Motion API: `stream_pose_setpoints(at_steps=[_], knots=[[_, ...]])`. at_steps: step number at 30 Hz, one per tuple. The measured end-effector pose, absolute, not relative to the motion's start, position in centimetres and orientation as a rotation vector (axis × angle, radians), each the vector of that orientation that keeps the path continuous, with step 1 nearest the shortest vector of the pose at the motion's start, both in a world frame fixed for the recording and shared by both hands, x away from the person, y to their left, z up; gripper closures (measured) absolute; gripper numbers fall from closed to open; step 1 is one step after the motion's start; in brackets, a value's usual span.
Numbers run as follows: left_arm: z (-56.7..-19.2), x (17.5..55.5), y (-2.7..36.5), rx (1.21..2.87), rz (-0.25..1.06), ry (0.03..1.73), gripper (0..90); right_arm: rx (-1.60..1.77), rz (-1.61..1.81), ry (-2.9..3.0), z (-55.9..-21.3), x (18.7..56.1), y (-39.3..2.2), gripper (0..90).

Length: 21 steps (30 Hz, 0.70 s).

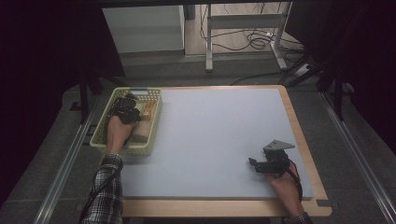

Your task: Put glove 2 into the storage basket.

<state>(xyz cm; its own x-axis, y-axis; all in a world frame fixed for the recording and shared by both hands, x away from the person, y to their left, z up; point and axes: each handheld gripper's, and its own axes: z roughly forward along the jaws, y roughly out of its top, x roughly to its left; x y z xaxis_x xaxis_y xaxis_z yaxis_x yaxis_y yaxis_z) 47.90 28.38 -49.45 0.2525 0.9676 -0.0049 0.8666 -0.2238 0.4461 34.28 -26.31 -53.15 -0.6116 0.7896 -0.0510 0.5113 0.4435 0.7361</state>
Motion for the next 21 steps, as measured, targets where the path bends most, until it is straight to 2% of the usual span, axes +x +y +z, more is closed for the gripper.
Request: stream_pose_setpoints(at_steps=[7,21], knots=[[-48.9,47.5,29.7,2.111,0.416,1.688,50.2,1.102,0.983,2.312,-53.1,34.3,-26.3,22.6],[-46.3,45.8,31.0,2.034,0.450,1.631,36.8,1.101,0.981,2.311,-53.1,34.3,-26.3,22.6]])
